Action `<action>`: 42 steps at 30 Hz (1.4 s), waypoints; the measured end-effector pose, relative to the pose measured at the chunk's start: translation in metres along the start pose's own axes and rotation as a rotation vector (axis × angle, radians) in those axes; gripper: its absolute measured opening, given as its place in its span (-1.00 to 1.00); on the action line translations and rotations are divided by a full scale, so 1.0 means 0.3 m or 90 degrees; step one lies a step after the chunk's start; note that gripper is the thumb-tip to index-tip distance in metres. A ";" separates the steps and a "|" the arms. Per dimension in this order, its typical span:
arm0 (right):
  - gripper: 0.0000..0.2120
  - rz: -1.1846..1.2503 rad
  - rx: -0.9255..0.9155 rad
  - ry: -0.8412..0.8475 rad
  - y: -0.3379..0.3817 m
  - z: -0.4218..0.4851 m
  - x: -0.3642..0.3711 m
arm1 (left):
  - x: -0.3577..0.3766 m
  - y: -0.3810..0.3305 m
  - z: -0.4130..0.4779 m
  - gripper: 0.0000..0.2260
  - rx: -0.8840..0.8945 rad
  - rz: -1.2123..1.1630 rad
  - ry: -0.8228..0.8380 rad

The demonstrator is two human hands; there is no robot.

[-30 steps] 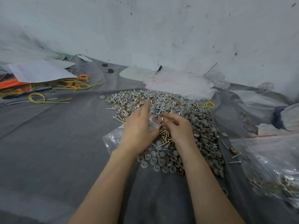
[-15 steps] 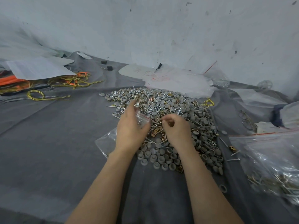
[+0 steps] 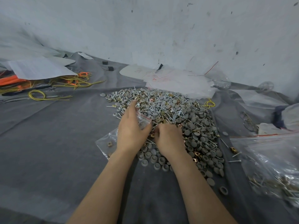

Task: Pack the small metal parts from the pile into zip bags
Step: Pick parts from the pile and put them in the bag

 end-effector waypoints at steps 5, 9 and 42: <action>-0.82 0.018 0.009 0.025 -0.003 -0.006 0.003 | -0.001 -0.002 -0.002 -0.27 0.000 0.007 0.005; -0.76 0.031 0.029 0.025 -0.003 -0.009 0.001 | -0.004 -0.002 -0.001 -0.28 -0.004 0.008 0.005; -0.72 0.024 0.026 0.073 -0.020 -0.012 0.024 | 0.045 -0.224 -0.078 -0.47 0.103 0.329 0.219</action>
Point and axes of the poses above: each hand's wrist, its own z-axis towards the middle knuckle, its own x-axis out of the palm, y = z × x, the point moved 5 cm from there along z, towards the middle knuckle, and after that the axes turned 15 degrees about -y, right-handed, at the moved point
